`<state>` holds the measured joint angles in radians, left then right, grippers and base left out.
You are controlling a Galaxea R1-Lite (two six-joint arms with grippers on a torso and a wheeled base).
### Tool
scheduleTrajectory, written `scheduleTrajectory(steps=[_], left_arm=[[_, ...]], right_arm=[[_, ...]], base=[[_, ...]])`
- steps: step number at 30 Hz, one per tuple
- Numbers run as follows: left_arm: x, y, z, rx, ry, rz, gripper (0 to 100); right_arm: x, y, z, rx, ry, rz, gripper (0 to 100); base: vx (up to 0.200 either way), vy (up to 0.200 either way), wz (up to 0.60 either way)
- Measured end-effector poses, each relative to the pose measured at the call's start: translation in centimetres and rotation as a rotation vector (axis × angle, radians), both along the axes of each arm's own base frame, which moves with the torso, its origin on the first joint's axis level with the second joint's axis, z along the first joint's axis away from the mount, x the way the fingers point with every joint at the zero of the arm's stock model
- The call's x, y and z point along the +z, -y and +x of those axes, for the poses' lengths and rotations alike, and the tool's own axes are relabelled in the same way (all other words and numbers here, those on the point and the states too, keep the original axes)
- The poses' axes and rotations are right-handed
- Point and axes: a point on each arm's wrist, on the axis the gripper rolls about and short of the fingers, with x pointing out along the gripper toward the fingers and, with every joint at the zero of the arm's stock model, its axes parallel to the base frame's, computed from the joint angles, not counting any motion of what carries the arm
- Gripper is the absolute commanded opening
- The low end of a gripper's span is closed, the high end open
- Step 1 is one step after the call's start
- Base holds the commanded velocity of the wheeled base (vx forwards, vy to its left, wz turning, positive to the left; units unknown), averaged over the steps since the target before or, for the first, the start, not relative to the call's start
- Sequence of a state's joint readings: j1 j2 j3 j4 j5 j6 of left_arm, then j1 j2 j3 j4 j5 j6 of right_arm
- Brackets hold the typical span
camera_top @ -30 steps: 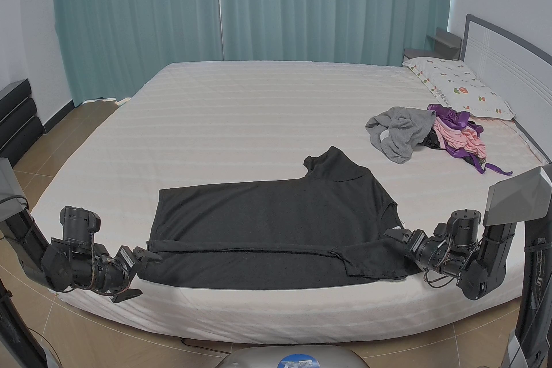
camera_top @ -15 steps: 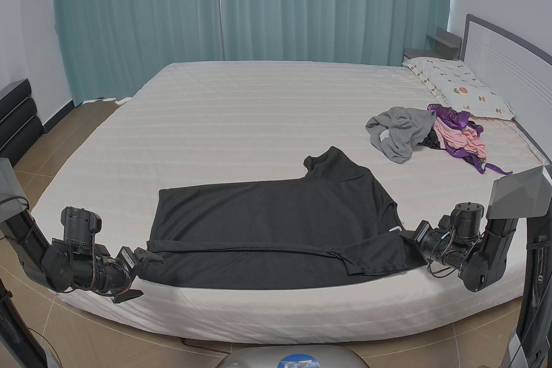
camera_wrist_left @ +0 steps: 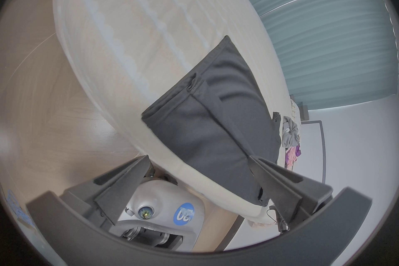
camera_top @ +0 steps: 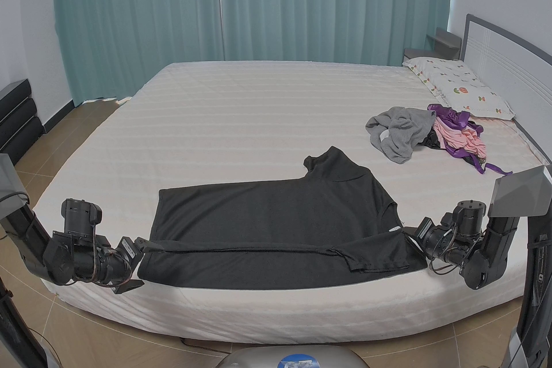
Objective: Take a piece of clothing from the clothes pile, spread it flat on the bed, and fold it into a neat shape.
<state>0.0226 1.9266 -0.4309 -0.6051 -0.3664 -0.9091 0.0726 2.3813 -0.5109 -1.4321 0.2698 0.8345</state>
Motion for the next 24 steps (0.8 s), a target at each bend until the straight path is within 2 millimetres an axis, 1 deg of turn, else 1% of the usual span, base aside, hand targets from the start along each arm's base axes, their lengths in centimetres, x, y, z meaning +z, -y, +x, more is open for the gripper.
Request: scheduleTrajectory(steps=[6, 12, 16, 20, 24], left_arm=[[0.3, 0.0, 2.0, 0.003, 0.039, 0.001, 100], [0.5, 0.3, 4.9, 0.010, 0.081, -0.011, 100], [0.2, 0.5, 6.6, 0.028, 0.099, 0.013, 100], [-0.7, 1.0, 7.4, 0.055, 0.087, 0.066, 100], [-1.3, 1.4, 7.5, 0.048, 0.069, 0.072, 100]], right_arm=[[-0.1, -0.1, -0.1, 0.004, -0.003, 0.000, 0], [-0.1, -0.2, -0.2, 0.005, -0.003, 0.000, 0], [-0.1, -0.3, -0.3, 0.006, -0.004, 0.000, 0], [-0.1, -0.3, -0.3, 0.004, -0.003, -0.001, 0], [-0.1, -0.3, -0.3, 0.003, -0.004, -0.001, 0]], base=[[0.000, 0.000, 0.00], [0.000, 0.000, 0.00], [0.000, 0.000, 0.00], [0.000, 0.000, 0.00], [0.000, 0.000, 0.00]])
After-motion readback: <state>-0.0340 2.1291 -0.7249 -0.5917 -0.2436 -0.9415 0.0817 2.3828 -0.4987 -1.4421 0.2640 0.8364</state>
